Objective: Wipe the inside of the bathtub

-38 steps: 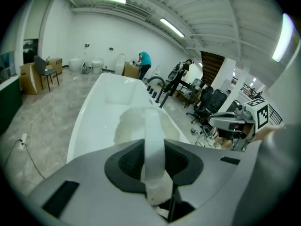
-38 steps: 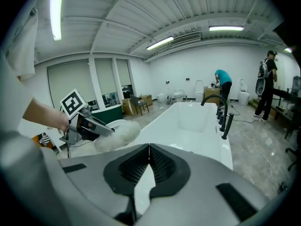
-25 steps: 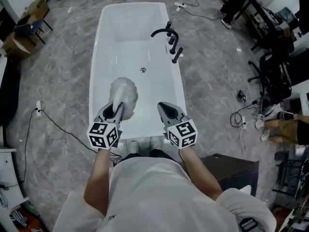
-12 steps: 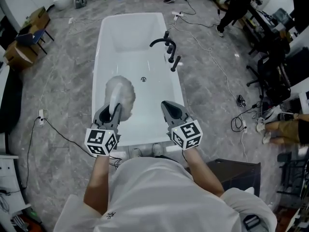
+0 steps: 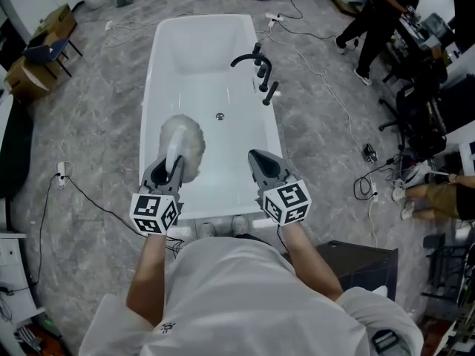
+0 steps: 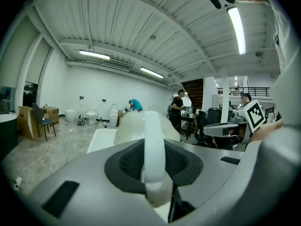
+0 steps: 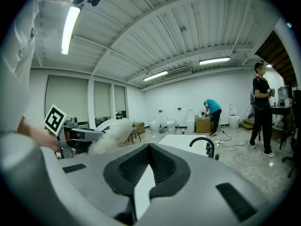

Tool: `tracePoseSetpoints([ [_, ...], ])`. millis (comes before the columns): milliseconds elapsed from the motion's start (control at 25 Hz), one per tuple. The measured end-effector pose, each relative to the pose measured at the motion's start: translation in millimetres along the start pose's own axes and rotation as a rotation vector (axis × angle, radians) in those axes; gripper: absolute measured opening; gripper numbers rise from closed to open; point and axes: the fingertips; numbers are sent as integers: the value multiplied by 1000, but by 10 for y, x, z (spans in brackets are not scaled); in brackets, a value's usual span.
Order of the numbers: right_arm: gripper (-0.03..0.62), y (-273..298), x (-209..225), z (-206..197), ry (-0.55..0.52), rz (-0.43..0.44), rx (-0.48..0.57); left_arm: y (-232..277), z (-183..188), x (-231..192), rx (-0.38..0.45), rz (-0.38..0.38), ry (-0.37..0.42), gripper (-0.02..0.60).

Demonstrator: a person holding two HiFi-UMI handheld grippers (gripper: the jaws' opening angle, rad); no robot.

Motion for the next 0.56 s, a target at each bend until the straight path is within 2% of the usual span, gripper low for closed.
tracePoseSetpoints([
  [560,18,-46,51,-18,-30,10,-12,12,1,80,11,5,7,98],
])
Point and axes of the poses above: the fingertips, and each gripper's own axes: y forward along the fingers, x to its right, z out of its top, and after that the axes turned 11 degrees about x, right-handed
